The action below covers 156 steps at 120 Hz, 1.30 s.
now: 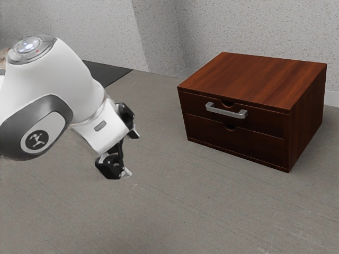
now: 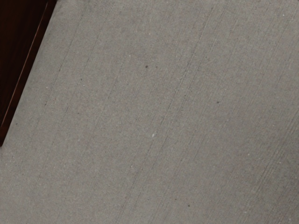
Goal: Pull the drawer handle with one arm to open the drawer
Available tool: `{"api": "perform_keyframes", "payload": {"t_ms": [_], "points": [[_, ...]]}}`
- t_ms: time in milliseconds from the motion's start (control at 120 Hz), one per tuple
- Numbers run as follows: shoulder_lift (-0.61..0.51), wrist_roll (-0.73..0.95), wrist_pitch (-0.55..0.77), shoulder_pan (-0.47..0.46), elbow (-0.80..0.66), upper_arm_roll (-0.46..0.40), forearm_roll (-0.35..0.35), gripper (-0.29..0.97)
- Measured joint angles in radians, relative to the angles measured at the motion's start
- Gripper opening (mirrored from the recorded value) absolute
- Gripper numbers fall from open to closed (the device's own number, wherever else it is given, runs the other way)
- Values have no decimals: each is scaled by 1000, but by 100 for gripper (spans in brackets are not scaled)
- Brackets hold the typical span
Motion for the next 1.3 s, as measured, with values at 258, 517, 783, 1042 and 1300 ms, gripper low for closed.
{"api": "perform_keyframes", "payload": {"t_ms": [258, 517, 783, 1042, 1300], "points": [[207, 126, 218, -10, 71, 3, -49, 68], [366, 194, 315, -9, 225, 4, -90, 68], [453, 240, 341, -4, 309, -5, -98, 68], [520, 268, 346, -16, 365, -6, -103, 68], [587, 286, 335, -13, 425, -5, -104, 68]]}}
